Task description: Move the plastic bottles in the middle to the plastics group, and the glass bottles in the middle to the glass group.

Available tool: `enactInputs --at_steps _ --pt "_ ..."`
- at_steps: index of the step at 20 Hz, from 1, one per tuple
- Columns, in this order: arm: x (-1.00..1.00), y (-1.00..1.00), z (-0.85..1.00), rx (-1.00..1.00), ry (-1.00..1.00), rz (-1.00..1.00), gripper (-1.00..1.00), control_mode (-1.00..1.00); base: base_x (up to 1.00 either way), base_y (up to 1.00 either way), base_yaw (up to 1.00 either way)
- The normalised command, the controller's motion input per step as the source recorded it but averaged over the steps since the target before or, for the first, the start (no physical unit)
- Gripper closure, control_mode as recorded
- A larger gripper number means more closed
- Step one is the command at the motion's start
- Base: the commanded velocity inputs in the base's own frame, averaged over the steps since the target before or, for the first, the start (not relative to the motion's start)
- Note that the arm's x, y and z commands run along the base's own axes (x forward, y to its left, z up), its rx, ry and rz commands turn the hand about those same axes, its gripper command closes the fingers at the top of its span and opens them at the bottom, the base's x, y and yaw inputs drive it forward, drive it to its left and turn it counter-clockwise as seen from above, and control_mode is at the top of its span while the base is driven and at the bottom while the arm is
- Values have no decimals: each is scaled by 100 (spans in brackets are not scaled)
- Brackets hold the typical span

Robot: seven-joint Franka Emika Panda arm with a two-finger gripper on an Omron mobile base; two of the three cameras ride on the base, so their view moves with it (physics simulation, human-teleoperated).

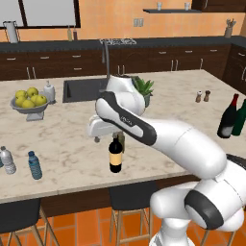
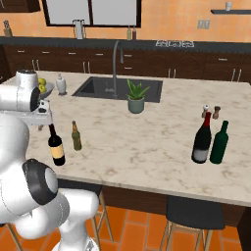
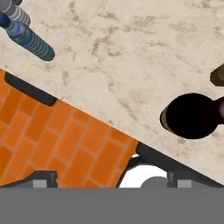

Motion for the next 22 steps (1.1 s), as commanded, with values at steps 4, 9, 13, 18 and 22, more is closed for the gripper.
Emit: enactInputs --at_steps 4,9,13,18,22 --pt "-3 -59 5 -15 0 4 -100 -100 0 0 0" --pt "-5 -59 2 -7 -22 0 -100 -100 0 0 0" --pt "33 -29 1 0 -15 -1 -100 -100 0 0 0" --pt "31 -4 -1 1 3 -2 -100 -100 0 0 0" --pt "40 9 -2 0 4 -9 -100 -100 0 0 0"
